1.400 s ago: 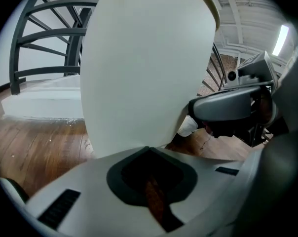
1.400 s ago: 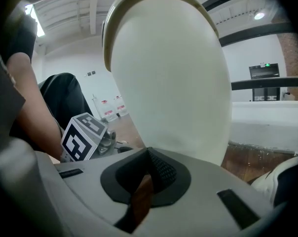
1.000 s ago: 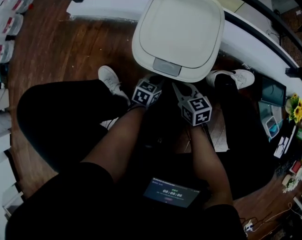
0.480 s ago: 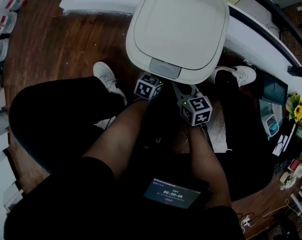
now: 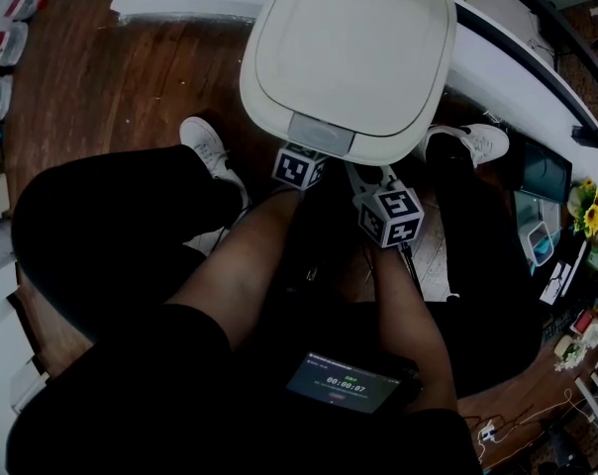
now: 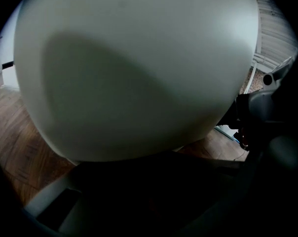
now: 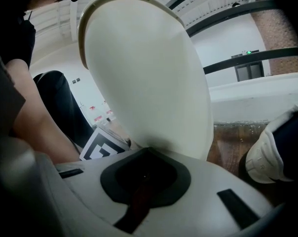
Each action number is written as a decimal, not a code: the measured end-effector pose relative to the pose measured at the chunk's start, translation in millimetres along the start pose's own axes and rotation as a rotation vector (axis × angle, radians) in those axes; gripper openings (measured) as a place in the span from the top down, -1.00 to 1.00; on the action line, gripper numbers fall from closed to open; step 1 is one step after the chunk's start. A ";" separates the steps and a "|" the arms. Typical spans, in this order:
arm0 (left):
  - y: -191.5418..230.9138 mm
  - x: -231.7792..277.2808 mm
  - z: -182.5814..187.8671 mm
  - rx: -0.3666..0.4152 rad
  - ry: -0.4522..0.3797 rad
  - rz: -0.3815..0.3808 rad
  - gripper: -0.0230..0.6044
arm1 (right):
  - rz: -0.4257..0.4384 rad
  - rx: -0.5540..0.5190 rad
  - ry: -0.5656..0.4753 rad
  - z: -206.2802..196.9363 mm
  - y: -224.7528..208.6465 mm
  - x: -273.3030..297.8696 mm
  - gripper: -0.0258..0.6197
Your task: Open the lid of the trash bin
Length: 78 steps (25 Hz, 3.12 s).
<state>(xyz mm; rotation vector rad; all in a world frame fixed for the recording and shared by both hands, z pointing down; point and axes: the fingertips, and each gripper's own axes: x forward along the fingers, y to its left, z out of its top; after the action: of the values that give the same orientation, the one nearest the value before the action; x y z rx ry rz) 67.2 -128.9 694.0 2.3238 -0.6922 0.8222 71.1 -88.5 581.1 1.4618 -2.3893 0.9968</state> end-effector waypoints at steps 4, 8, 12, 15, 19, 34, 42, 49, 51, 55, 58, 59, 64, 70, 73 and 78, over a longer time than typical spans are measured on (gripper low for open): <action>1.8 1.7 0.7 -0.024 0.015 0.037 0.83 | 0.003 -0.002 -0.003 0.1 -0.5 -0.8 0.86; 1.0 2.8 -0.1 -0.032 0.027 0.050 0.83 | 0.000 0.000 -0.003 0.7 -0.5 -1.2 0.86; 2.7 3.7 -2.5 -0.031 0.034 0.066 0.83 | -0.008 0.011 0.003 -3.6 -3.3 -2.1 0.86; 3.0 5.1 -4.4 -0.044 0.040 0.071 0.82 | -0.013 0.017 0.005 -5.5 -5.3 -2.8 0.86; 5.3 5.6 -7.5 -0.051 0.052 0.080 0.83 | -0.016 0.011 0.005 -3.1 -4.4 -2.2 0.86; 7.4 9.6 -11.0 -0.048 0.064 0.090 0.83 | -0.023 0.014 0.012 -7.5 -7.6 0.2 0.86; 8.7 12.0 -12.3 -0.046 0.062 0.089 0.83 | -0.027 0.029 0.019 -11.2 -9.2 0.6 0.86; 10.6 15.1 -16.9 -0.051 0.077 0.101 0.83 | -0.031 0.039 0.022 -14.2 -13.1 -0.3 0.86; 10.7 16.3 -17.2 -0.055 0.076 0.099 0.83 | -0.028 0.049 0.022 -14.9 -12.8 -0.3 0.86; 9.8 16.6 -16.8 -0.055 0.073 0.092 0.82 | -0.028 0.056 0.023 -15.1 -13.1 -0.8 0.86; 9.2 17.6 -14.6 -0.053 0.070 0.088 0.82 | -0.031 0.059 0.020 -14.7 -15.5 -0.6 0.86; 9.2 17.6 -14.6 -0.053 0.069 0.088 0.82 | -0.030 0.059 0.020 -14.9 -15.7 -0.4 0.86; 10.7 16.8 -16.0 -0.053 0.073 0.093 0.82 | -0.032 0.046 0.023 -14.6 -15.3 0.0 0.86; 9.9 16.6 -16.0 -0.036 0.074 0.088 0.82 | -0.035 0.048 0.025 -15.8 -16.0 -0.7 0.86; 9.2 16.8 -16.5 -0.032 0.074 0.088 0.82 | -0.019 0.068 0.024 -17.3 -13.1 -1.3 0.86; 9.2 16.1 -17.2 -0.030 0.075 0.094 0.82 | -0.032 0.060 0.028 -18.9 -15.4 -2.5 0.86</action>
<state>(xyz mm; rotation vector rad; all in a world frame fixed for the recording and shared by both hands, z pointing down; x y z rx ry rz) 65.7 -128.5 719.2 2.2359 -0.7806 0.9305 81.7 -79.5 601.4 1.4910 -2.3285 1.0835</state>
